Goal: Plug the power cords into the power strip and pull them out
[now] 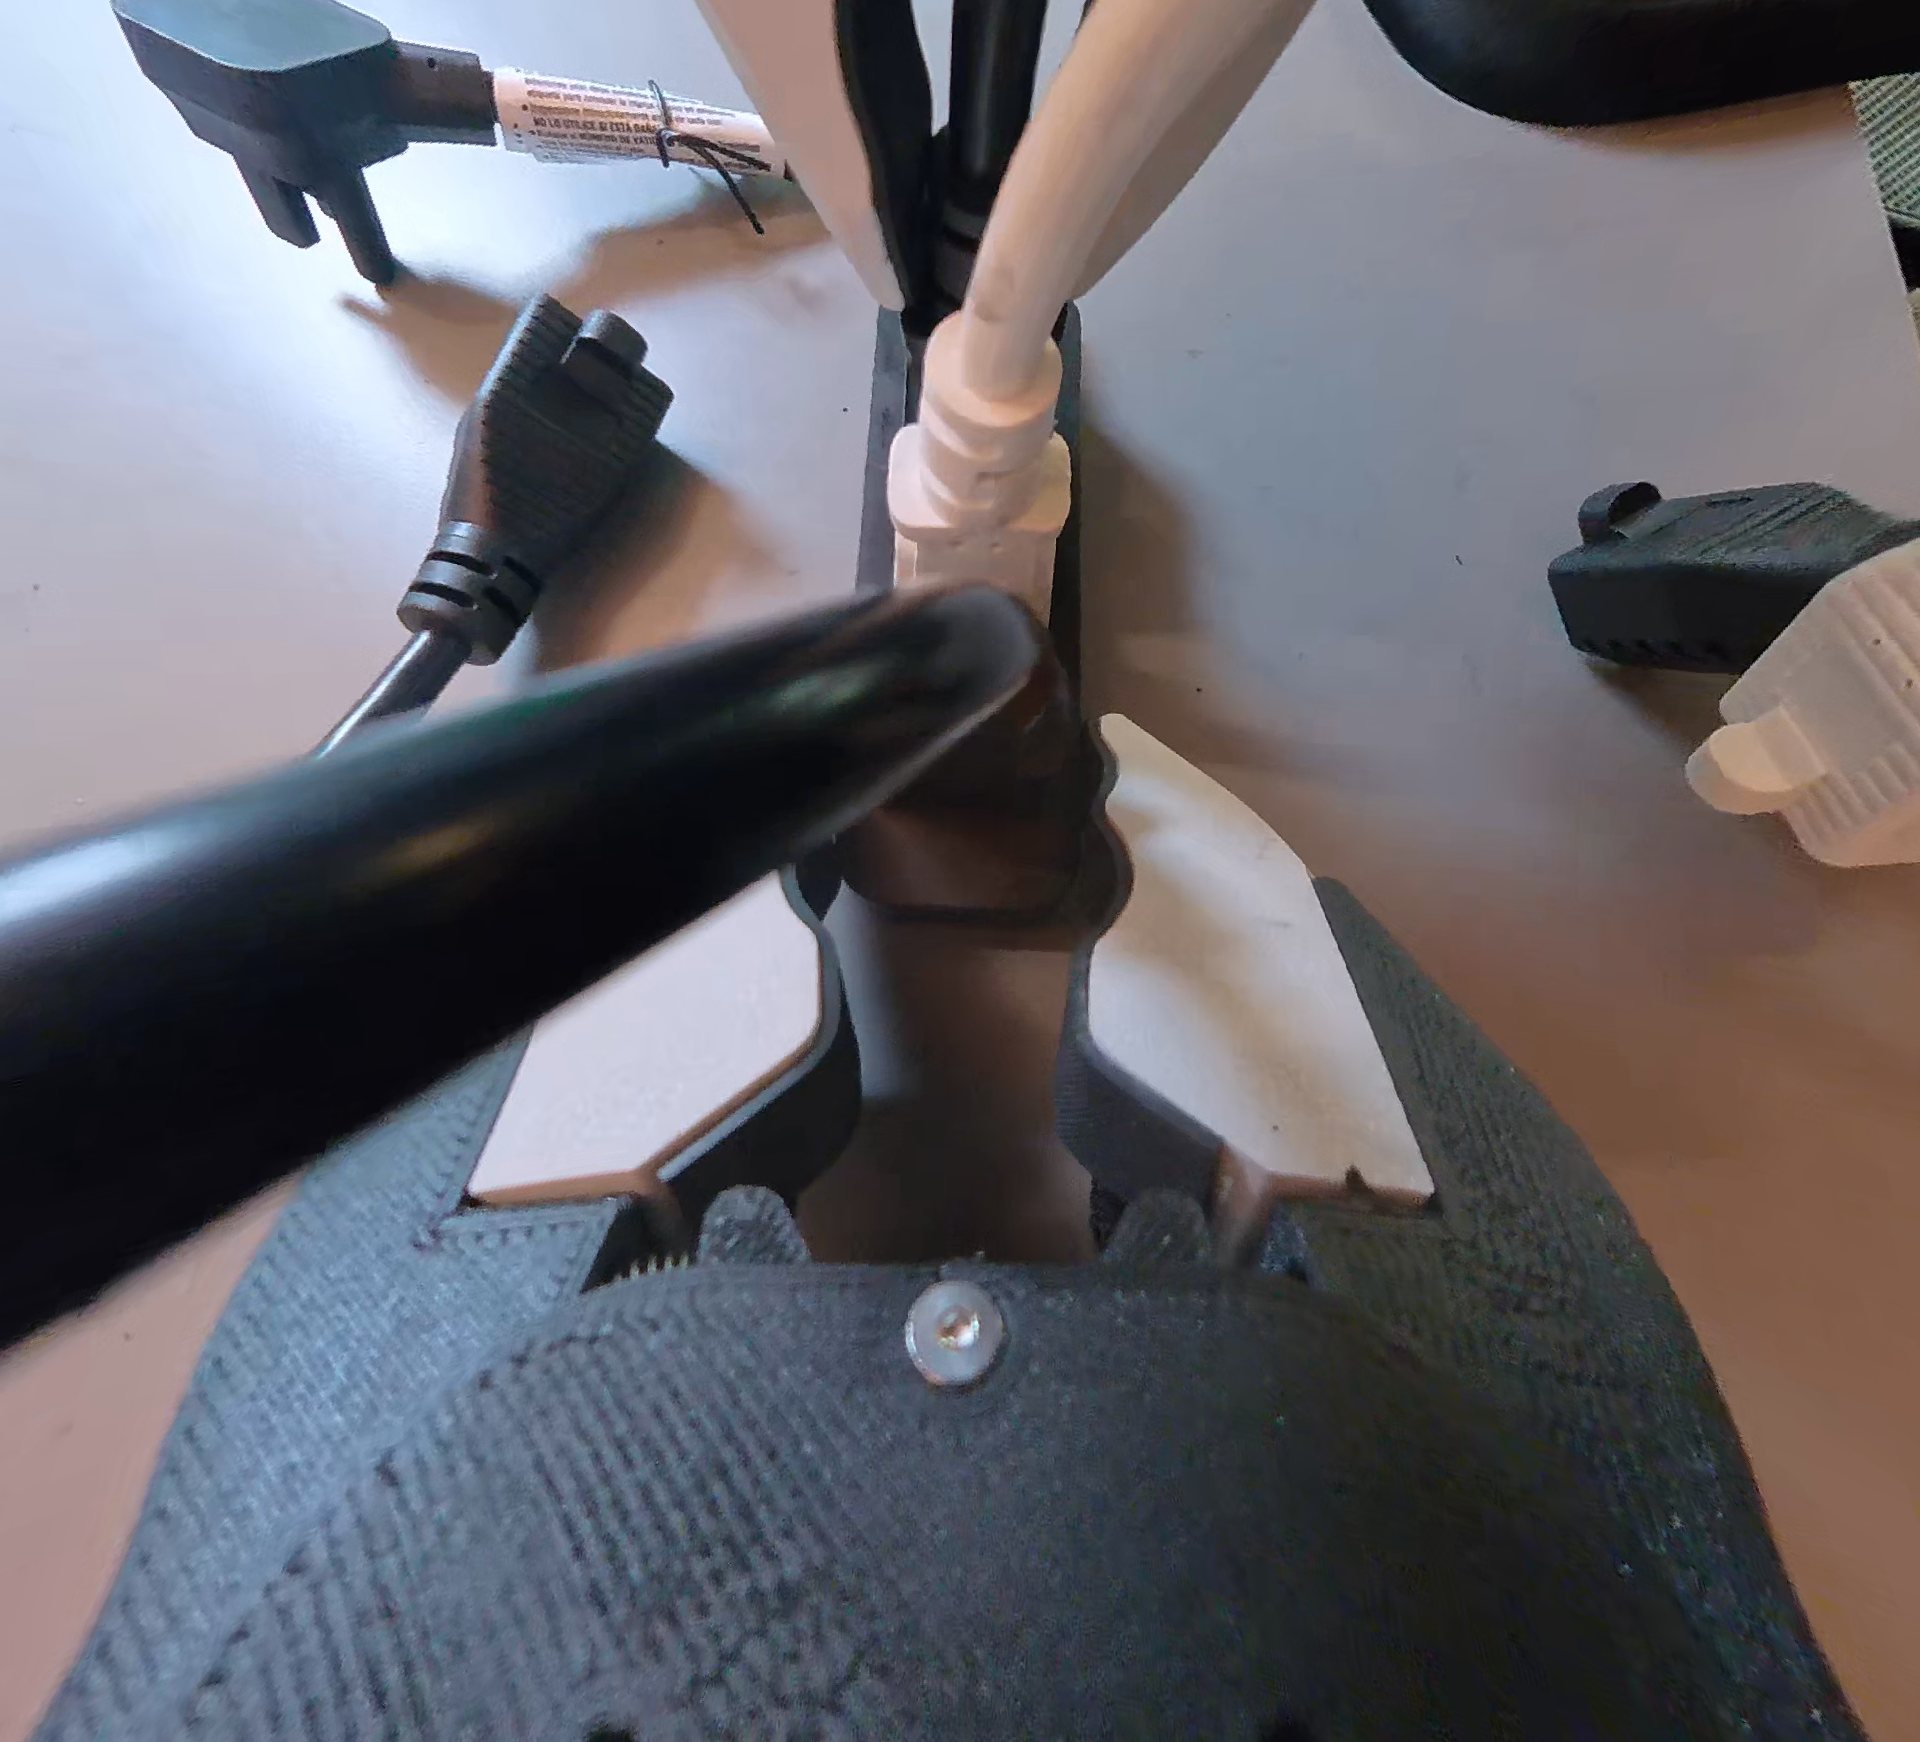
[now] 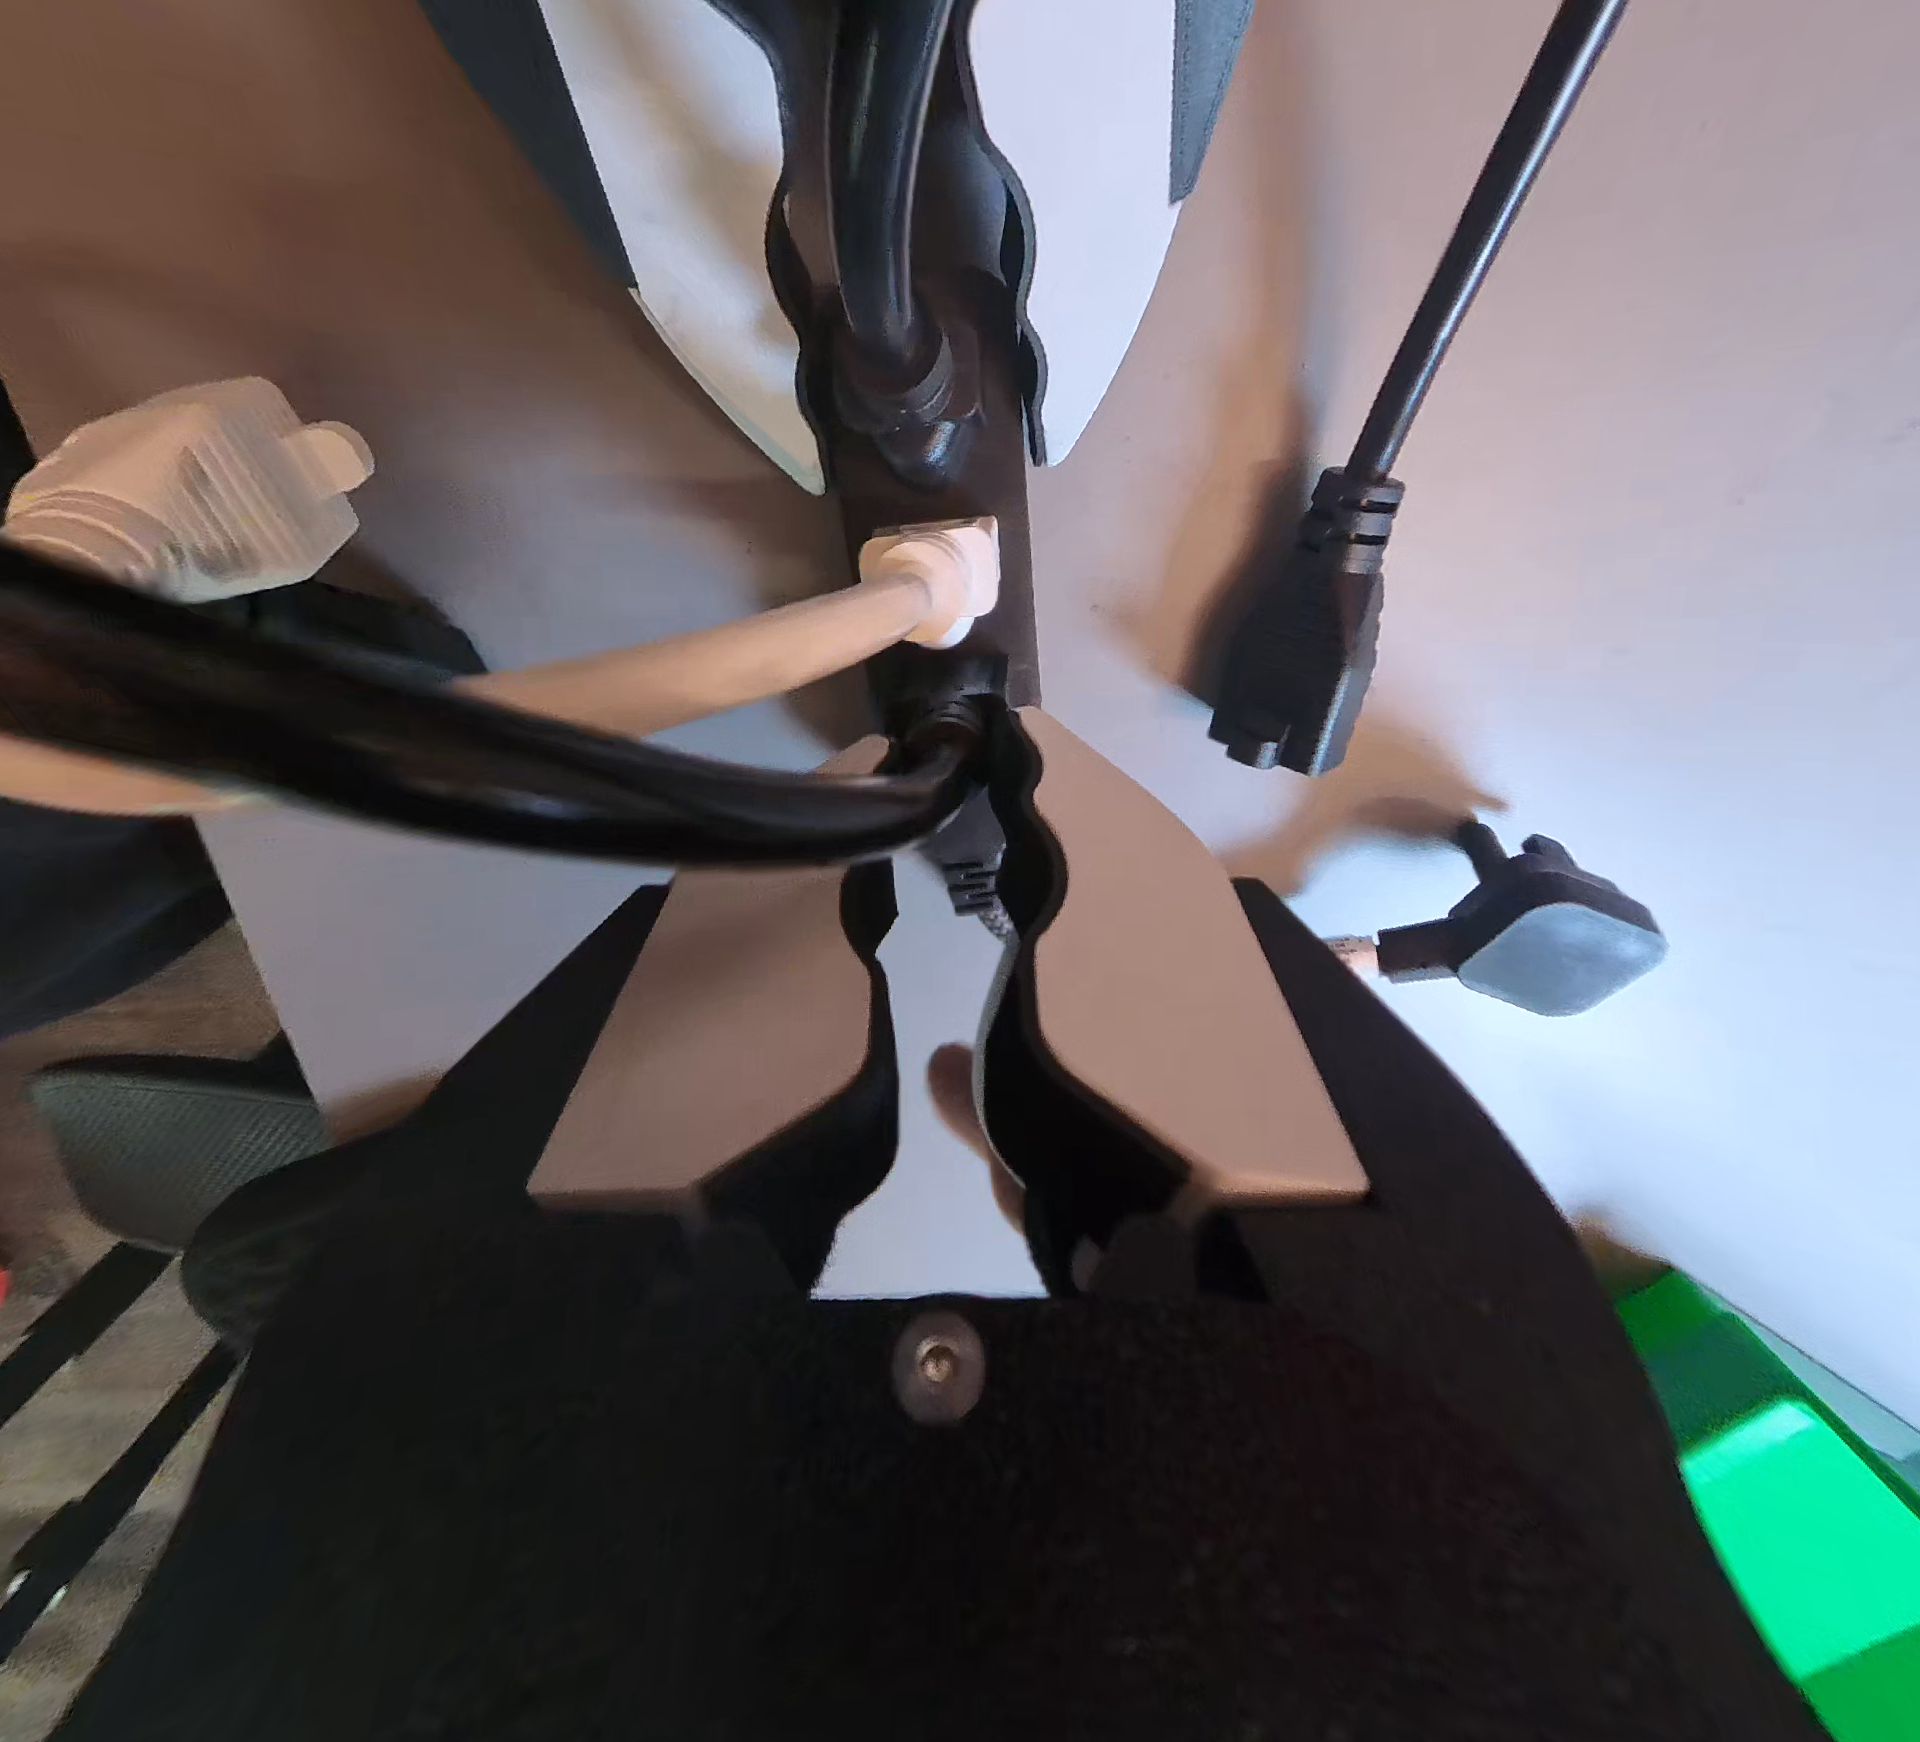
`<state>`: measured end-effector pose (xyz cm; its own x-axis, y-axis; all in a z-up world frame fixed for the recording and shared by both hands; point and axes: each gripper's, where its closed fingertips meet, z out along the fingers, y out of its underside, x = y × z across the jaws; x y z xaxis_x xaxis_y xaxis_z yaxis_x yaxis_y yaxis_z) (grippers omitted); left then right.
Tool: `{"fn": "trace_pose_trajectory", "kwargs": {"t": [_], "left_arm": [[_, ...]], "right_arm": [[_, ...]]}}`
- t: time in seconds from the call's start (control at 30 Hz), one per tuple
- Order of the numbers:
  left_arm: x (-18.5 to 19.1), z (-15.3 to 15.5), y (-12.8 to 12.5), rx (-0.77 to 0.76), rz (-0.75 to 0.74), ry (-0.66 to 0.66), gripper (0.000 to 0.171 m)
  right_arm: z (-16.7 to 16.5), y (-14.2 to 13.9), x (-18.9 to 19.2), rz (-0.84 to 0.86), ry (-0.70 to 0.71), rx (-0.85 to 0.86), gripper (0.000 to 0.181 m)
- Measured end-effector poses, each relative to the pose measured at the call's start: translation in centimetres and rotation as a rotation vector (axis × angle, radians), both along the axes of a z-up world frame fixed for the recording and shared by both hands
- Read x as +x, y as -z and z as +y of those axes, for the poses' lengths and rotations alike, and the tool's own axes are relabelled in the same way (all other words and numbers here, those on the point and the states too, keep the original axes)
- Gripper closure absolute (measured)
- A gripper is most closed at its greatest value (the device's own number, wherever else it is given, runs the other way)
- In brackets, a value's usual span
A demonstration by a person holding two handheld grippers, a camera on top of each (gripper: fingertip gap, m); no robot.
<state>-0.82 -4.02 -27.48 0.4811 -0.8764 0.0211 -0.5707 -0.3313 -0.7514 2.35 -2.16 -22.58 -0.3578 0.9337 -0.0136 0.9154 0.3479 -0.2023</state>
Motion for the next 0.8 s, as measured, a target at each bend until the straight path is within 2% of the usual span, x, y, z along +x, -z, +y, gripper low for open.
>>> {"fn": "trace_pose_trajectory", "kwargs": {"t": [0.07,0.17,0.27,0.33,0.4,0.5,0.67,0.8], "left_arm": [[-0.2,0.0,0.0,-0.005,-0.002,-0.004,0.125],[-0.1,0.0,0.0,-0.004,-0.001,-0.006,0.127],[-0.1,0.0,0.0,0.003,0.001,-0.001,0.127],[-0.1,0.1,0.0,0.010,0.003,0.004,0.127],[-0.1,0.1,-0.1,0.013,0.003,0.004,0.127],[-0.2,0.3,-0.1,0.021,0.008,-0.004,0.125],[-0.9,0.8,-0.2,0.043,0.024,-0.066,0.119],[-1.6,0.8,-0.4,0.075,0.058,-0.109,0.126]], "right_arm": [[0.2,-0.2,-0.3,0.092,0.028,0.007,0.159],[0.3,-1.6,-0.5,0.328,0.110,0.005,0.139],[1.2,-2.9,1.0,0.577,0.227,0.064,0.122],[1.3,-2.9,2.1,0.752,0.300,0.061,0.118],[1.3,-2.1,3.1,0.852,0.375,0.018,0.112],[1.4,-0.8,3.8,0.906,0.404,-0.024,0.115],[1.0,-0.9,3.3,0.941,0.360,-0.049,0.119],[0.7,-0.8,3.1,0.949,0.331,-0.024,0.119]]}}
